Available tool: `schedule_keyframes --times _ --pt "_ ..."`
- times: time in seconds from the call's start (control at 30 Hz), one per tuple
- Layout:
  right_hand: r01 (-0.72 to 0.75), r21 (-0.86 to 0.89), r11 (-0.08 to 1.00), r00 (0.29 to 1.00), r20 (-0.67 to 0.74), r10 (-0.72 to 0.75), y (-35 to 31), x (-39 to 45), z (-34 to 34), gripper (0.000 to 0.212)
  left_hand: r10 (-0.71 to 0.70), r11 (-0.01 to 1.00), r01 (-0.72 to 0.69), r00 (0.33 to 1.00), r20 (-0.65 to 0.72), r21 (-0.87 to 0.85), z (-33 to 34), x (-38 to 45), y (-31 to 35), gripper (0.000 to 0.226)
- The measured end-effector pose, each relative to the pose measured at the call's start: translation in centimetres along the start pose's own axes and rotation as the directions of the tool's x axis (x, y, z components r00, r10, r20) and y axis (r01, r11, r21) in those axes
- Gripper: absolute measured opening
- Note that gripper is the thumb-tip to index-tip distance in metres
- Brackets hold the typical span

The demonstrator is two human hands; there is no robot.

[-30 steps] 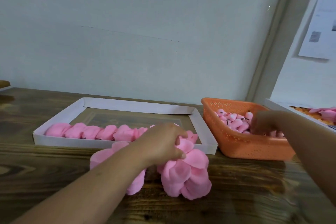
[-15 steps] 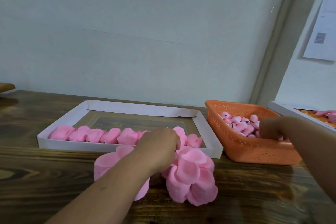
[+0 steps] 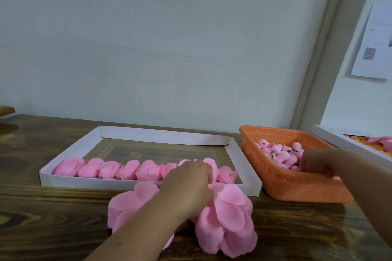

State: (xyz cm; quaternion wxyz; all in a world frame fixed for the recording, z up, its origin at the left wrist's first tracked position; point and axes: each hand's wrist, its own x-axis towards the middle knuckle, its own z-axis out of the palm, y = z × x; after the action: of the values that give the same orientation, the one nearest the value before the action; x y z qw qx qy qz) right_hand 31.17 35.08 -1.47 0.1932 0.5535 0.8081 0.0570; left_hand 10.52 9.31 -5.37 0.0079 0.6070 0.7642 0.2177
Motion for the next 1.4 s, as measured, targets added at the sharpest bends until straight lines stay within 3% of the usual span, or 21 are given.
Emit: schedule_keyframes --times 0.13,0.2,0.4,0.5,0.57,0.63,0.7,0.73,0.8,0.87,0.93,0.97,1.03,1.13,1.23,1.33,1.4 --pt "-0.022 0.093 0.995 1.000 0.002 0.021 -0.2 -0.2 0.1 0.061 -0.034 0.995 0.045 0.992 0.119 -0.091 -0.1 -0.3 0.1 0.011" --pt "-0.023 0.071 0.997 1.000 -0.012 0.024 -0.2 -0.1 0.2 0.059 -0.040 0.990 0.058 0.989 0.139 -0.126 -0.1 -0.4 -0.1 0.021" --pt "-0.050 0.049 0.998 0.998 -0.036 0.052 -0.4 -0.6 -0.3 0.029 -0.111 0.892 0.091 0.994 -0.019 -0.442 0.0 -0.3 -0.6 0.033" --pt "-0.085 0.089 0.992 0.993 -0.077 0.092 -0.7 -1.2 -0.8 0.039 -0.147 0.839 0.104 0.988 -0.038 -0.534 0.3 -0.2 -0.8 0.033" --pt "-0.092 0.043 0.995 0.991 -0.089 0.096 -0.9 -1.9 -1.1 0.032 -0.183 0.774 0.126 0.983 -0.028 -0.621 0.4 -0.2 -0.7 0.030" --pt "-0.100 0.019 0.995 0.985 -0.142 0.101 -0.7 -2.2 -1.5 0.018 -0.220 0.639 0.143 0.975 -0.002 -0.756 0.4 -0.2 -0.7 0.027" --pt "-0.088 0.169 0.982 0.950 -0.282 0.134 -0.5 -2.3 -2.2 0.016 -0.229 0.499 0.135 0.973 0.020 -0.856 0.3 -0.2 -0.6 0.025" --pt "-0.038 0.281 0.959 0.906 -0.394 0.152 -0.4 -2.4 -2.5 0.018 -0.219 0.480 0.122 0.976 0.016 -0.869 0.1 -0.3 -0.5 0.024" --pt "0.195 0.539 0.820 0.815 -0.554 0.171 -0.7 -2.6 -3.5 0.020 -0.190 0.463 0.088 0.982 -0.002 -0.882 0.0 -0.3 -0.4 0.023" --pt "0.442 0.772 0.456 0.832 -0.543 0.114 -1.8 -4.1 -4.4 0.016 -0.182 0.443 0.053 0.983 -0.031 -0.895 0.0 -0.4 -0.2 0.025" --pt "0.483 0.871 0.091 0.875 -0.477 -0.080 -3.1 -6.2 -5.1 0.018 -0.174 0.419 0.036 0.984 -0.041 -0.907 -0.1 -0.4 -0.1 0.025" --pt "0.452 0.891 -0.026 0.870 -0.448 -0.205 -3.8 -7.2 -5.3 0.021 -0.167 0.409 0.029 0.985 -0.044 -0.912 0.0 -0.4 0.0 0.025" --pt "0.402 0.906 -0.130 0.802 -0.417 -0.427 -5.1 -8.7 -5.2 0.017 -0.162 0.397 0.004 0.985 -0.065 -0.918 -0.1 -0.4 0.0 0.024" --pt "0.407 0.900 -0.153 0.679 -0.411 -0.608 -6.4 -9.8 -4.5 0.025 -0.161 0.425 -0.034 0.981 -0.113 -0.904 -0.1 -0.4 0.1 0.022" --pt "0.491 0.869 -0.066 0.592 -0.388 -0.707 -7.7 -10.4 -4.3 0.029 -0.160 0.510 -0.065 0.973 -0.169 -0.858 0.1 -0.4 0.1 0.022" --pt "0.632 0.770 0.086 0.593 -0.410 -0.693 -9.2 -11.0 -4.3 0.023 -0.136 0.577 -0.063 0.976 -0.172 -0.814 0.2 -0.6 0.1 0.023" --pt "0.666 0.738 0.107 0.618 -0.465 -0.634 -9.5 -11.0 -4.5 0.020 -0.156 0.555 -0.050 0.974 -0.163 -0.830 0.2 -0.5 0.2 0.020"
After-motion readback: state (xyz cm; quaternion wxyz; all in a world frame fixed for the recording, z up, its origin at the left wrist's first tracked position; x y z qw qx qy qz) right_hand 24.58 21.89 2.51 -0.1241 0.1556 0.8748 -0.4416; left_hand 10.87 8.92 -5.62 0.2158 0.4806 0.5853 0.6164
